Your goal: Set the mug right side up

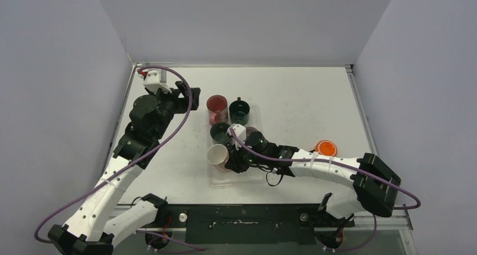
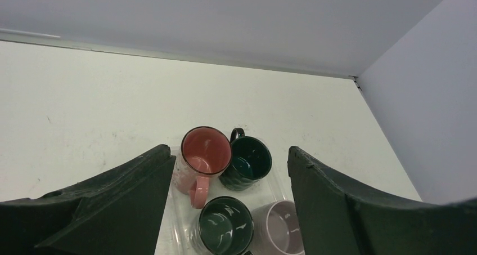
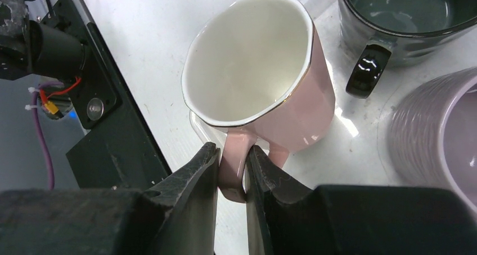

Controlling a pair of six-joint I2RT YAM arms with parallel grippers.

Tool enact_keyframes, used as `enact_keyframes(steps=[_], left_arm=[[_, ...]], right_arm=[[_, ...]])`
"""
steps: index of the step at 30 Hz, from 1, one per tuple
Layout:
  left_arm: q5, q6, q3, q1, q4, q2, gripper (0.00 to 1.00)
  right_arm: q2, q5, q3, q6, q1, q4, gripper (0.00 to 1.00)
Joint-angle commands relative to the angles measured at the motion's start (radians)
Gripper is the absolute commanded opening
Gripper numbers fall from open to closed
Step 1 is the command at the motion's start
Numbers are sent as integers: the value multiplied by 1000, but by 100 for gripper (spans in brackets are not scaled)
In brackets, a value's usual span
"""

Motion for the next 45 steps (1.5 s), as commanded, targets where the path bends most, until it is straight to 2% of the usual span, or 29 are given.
enact_keyframes(steps=[1,2,5,8,12,19,23,24,27,31,35,38,45], left_arm=[[-38,-25,53,7,-28,-2,73],[-32,-25,61,8,-41,-1,75],[13,19,81,10,-65,2,79],[13,36,78,10,-72,-4,83],[24,63,64,10,-64,-19,86],[37,80,62,11,-68,-24,89],[55,84,67,13,-77,-17,96],[66,86,70,13,-81,-16,100],[116,92,84,15,-99,-3,96],[170,94,96,16,-114,12,96],[236,91,94,16,-113,21,96],[285,83,94,16,-111,37,96],[533,31,96,-8,-51,129,97]], right_arm=[[-1,40,33,-15,5,134,6],[3,41,31,-8,3,134,11],[5,40,24,9,3,133,34],[-22,54,13,25,3,132,72],[-76,82,20,34,-6,99,84],[-154,144,80,46,-61,-5,93],[-210,218,114,97,-157,-86,94],[-222,262,125,112,-183,-109,94],[-241,469,188,184,-264,-241,94],[-217,708,293,389,-408,-584,94],[-196,731,319,519,-604,-826,93],[-218,787,298,587,-666,-944,94],[-277,834,201,658,-778,-1047,96]])
